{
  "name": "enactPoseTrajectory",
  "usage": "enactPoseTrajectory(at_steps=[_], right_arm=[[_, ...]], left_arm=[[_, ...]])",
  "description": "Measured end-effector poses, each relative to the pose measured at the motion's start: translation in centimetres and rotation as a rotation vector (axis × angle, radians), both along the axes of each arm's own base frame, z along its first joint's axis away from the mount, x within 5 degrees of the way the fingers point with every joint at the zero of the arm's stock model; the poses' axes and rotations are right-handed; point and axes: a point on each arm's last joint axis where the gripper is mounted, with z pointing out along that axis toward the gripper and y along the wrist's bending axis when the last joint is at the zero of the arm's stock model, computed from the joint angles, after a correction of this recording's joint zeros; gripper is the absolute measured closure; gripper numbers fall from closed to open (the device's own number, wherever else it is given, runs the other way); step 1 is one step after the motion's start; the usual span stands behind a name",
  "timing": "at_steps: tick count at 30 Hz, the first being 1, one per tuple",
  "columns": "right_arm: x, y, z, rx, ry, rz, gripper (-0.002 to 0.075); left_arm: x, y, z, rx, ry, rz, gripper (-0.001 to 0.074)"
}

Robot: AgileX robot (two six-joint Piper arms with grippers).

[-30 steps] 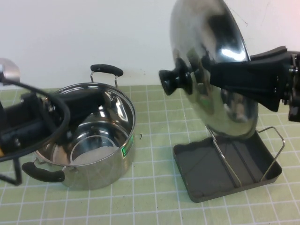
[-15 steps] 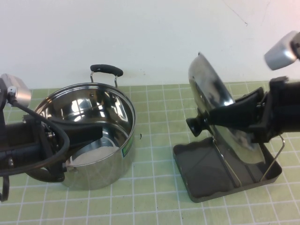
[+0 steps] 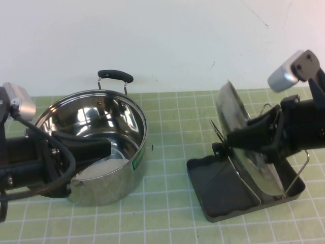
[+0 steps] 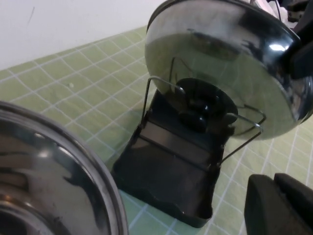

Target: Put pot lid on rack

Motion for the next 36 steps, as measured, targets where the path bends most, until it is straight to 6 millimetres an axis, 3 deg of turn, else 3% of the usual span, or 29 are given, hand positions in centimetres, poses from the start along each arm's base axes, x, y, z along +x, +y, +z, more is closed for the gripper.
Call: enactPoseTrajectory(at_steps=[4, 7, 11, 16, 18, 21, 28, 36], right_arm=[[-0.3, -0.8, -0.2, -0.092, -0.017, 0.032, 0.0546], [-0.7, -2.2, 0.7, -0.098, -0.030, -0.004, 0.0545], [-2.2, -3.8, 3.7, -0.080, -0.156, -0.081, 0.0546], [-6.1, -5.0, 8.4, -0.035, -0.404, -0.152, 0.0605], [-7.8, -5.3, 9.4, 0.001, -0.483, -0.155, 0.0645], [-10.5, -5.5, 10.0, 0.082, -0.583, -0.134, 0.0699], [-16.7, -6.5, 8.2, 0.179, -0.812, -0.107, 0.0726], [-20.9, -7.7, 5.8, 0.200, -0.943, -0.156, 0.0727]], left_arm=[[-1.1, 0.0, 1.6, 0.019, -0.077, 0.032, 0.0734], [-2.4, 0.5, 3.3, 0.077, -0.176, 0.151, 0.0734], [-5.6, 1.4, 6.0, 0.158, -0.319, 0.346, 0.0734], [-10.6, 2.2, 7.8, 0.130, -0.499, 0.570, 0.0735], [-12.5, 2.4, 7.5, 0.103, -0.549, 0.627, 0.0735], [-14.0, 2.9, 5.4, 0.065, -0.539, 0.711, 0.0735], [-15.0, 3.5, -0.4, -0.013, -0.419, 0.814, 0.0735], [-15.2, 4.5, -1.7, 0.025, -0.461, 0.931, 0.0736]])
